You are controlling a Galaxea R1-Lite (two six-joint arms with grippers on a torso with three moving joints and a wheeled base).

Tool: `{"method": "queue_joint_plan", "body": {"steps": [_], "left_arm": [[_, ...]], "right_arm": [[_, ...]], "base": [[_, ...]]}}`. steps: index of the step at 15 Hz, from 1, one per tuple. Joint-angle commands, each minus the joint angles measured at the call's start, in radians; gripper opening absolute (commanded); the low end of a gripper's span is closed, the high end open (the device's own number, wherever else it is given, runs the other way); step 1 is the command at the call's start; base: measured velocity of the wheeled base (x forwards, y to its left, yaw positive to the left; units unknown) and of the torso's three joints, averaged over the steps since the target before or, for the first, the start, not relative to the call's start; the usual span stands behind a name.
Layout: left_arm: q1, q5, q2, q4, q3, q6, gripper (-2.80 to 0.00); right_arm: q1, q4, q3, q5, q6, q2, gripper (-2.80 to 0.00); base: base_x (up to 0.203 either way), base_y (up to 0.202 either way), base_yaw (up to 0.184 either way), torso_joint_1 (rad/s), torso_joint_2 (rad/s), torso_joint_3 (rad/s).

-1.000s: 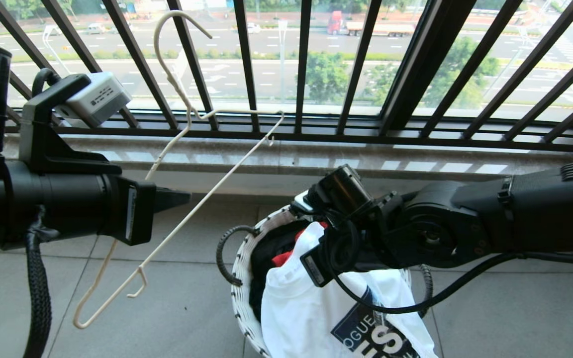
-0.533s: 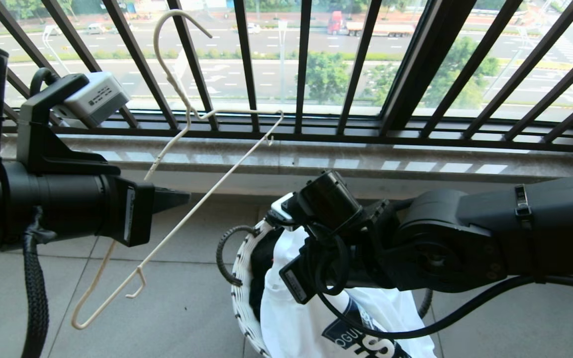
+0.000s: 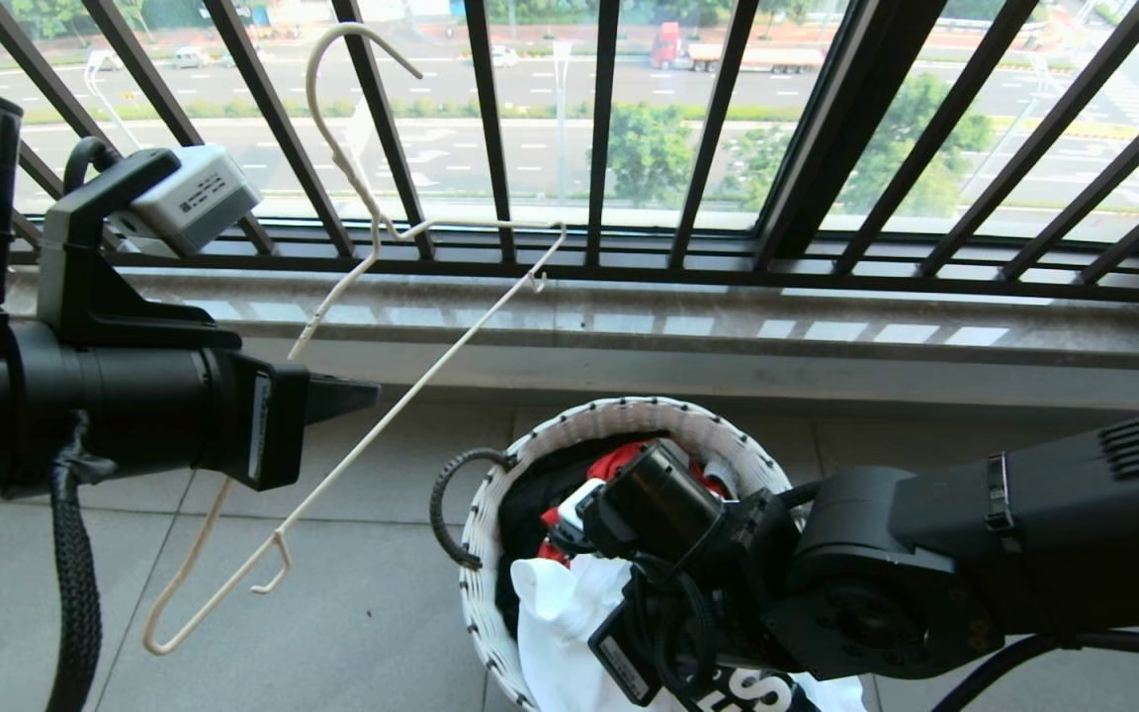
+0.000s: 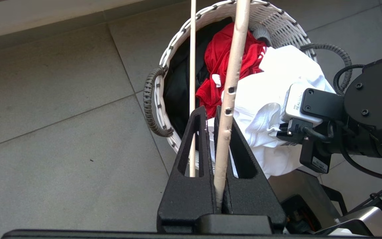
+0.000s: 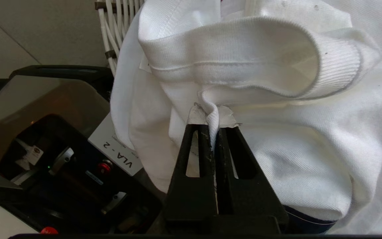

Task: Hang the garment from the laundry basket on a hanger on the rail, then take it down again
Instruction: Pick up clothes from the basket

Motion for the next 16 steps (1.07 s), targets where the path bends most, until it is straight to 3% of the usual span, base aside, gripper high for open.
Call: {"method": "queue_joint_plan", "body": {"steps": [1,10,14,15,16], "left_arm": [[-0.001,0.000,0.002,0.001,0.002,-0.001,-2.80],[-0.001,0.000,0.003,0.001,0.003,-0.001,-2.80],[-0.001,0.000,0.002,0.001,0.003,-0.001,-2.80],[-0.001,0.000,0.002,0.001,0.003,-0.001,-2.80],[-0.001,0.000,0.002,0.001,0.003,0.000,-2.80]], "right_arm": [[0.016,-0.008,0.046,-0.002,-0.001,-0.025,0.00],[0.011,-0.010,0.041,-0.054,0.000,-0.137,0.00],[-0.025,-0.090,0.025,-0.117,-0.003,-0.129,0.00],[-0.033,-0.094,0.023,-0.120,-0.005,-0.130,-2.80],[-0.037,-0.093,0.016,-0.133,-0.005,-0.128,-2.80]], "base": [[0.000,0.000,0.000,0.000,0.00,0.000],[0.000,0.000,0.000,0.000,0.00,0.000],[0.000,0.000,0.000,0.000,0.00,0.000],[0.000,0.000,0.000,0.000,0.00,0.000],[0.000,0.000,0.000,0.000,0.00,0.000]]}}
